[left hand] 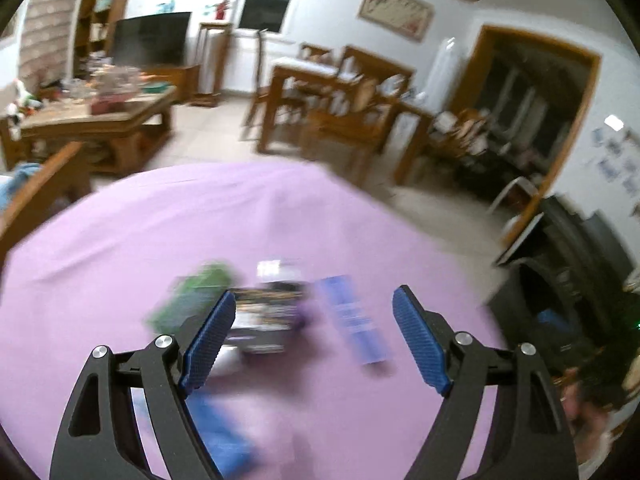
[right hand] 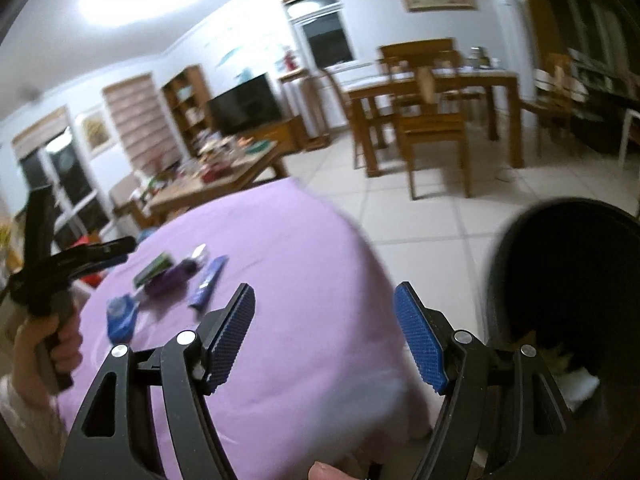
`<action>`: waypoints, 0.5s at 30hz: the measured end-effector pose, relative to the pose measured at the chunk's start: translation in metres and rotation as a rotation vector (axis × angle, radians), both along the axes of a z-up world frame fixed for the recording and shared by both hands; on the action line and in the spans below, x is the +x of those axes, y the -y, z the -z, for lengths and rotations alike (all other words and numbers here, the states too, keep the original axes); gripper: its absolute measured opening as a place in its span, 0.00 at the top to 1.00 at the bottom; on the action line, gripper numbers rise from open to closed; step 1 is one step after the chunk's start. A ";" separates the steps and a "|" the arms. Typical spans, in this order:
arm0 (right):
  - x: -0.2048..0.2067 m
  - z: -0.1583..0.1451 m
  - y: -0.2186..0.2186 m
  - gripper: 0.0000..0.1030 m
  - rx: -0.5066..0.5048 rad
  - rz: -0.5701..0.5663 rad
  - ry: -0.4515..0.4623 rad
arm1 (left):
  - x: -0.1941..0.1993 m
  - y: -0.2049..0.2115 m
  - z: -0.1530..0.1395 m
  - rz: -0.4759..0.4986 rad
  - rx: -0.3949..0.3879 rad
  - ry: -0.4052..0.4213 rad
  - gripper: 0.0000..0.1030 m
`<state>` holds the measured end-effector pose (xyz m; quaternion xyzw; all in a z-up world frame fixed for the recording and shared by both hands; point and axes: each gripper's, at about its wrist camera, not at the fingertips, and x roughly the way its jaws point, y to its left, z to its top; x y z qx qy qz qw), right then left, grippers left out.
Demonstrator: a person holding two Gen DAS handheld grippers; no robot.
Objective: Collect trash
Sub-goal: 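Grasp the green Doublemint bottle with the left tool while the right tool grasps the blue tube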
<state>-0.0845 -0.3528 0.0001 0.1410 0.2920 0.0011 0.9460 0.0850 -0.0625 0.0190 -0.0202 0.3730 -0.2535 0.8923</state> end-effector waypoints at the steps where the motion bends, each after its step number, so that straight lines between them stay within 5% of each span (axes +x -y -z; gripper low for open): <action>1: 0.010 0.001 -0.014 0.31 -0.007 -0.026 -0.009 | 0.007 -0.007 0.003 -0.011 0.023 -0.009 0.22; 5: 0.045 0.006 -0.069 0.41 -0.052 -0.119 -0.056 | 0.035 -0.025 0.018 -0.006 0.095 -0.067 0.42; 15: 0.127 0.026 -0.143 0.54 -0.128 -0.232 -0.181 | 0.070 -0.023 0.046 0.026 0.165 -0.112 0.53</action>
